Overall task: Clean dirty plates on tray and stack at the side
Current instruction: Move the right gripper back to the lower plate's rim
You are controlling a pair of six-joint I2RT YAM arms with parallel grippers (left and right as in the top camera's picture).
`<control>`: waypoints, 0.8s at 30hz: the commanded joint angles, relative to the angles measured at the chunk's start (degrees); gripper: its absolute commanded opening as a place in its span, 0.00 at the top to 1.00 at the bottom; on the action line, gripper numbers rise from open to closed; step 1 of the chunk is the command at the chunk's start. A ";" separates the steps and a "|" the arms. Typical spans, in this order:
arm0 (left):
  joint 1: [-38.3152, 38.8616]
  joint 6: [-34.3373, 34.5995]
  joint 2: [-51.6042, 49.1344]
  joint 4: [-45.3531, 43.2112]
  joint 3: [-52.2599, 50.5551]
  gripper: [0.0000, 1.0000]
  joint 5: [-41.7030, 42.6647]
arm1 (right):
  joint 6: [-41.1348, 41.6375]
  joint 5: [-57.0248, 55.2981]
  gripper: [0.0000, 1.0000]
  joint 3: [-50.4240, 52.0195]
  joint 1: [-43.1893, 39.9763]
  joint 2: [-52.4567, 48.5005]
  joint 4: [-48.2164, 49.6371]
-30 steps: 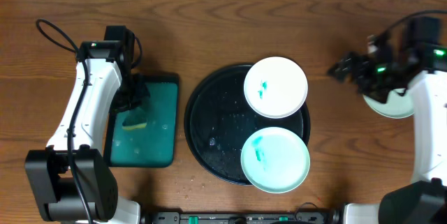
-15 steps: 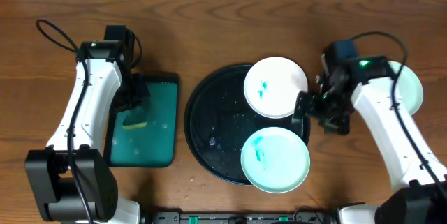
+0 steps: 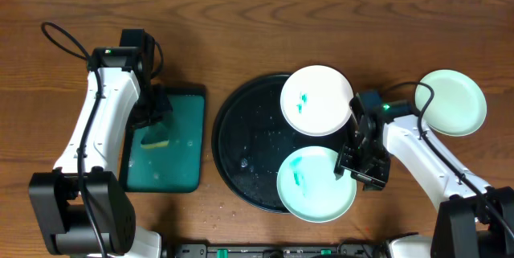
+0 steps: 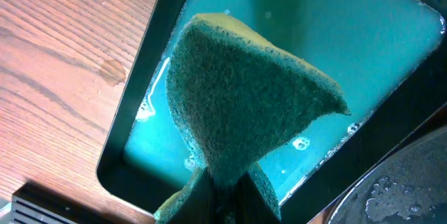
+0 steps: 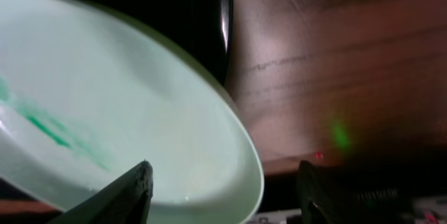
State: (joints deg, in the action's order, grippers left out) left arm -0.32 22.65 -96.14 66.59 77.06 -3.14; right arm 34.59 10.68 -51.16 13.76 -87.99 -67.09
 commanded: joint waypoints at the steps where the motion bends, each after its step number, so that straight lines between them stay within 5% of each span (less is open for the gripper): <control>1: -0.15 -0.33 0.15 0.17 0.04 0.93 -0.33 | 0.90 0.15 0.42 2.64 0.61 0.74 1.99; 4: -0.15 -0.33 0.15 0.17 0.04 0.93 -0.33 | 0.98 0.61 0.66 5.25 1.49 0.74 5.77; 9: -0.15 -0.33 0.15 0.17 0.04 0.93 -0.33 | 0.98 2.19 0.74 7.54 2.23 0.74 9.90; 12: -0.15 -0.33 0.15 0.17 0.04 0.93 -0.33 | 0.96 2.25 0.97 7.93 2.91 0.74 11.06; 24: -0.15 -0.35 0.15 -0.50 0.04 0.93 -0.33 | -3.28 2.91 0.99 7.87 12.44 1.36 23.32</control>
State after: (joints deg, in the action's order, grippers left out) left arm -0.32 22.65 -96.14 66.32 77.06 -3.14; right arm 33.06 13.96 -43.53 23.66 -87.05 -46.35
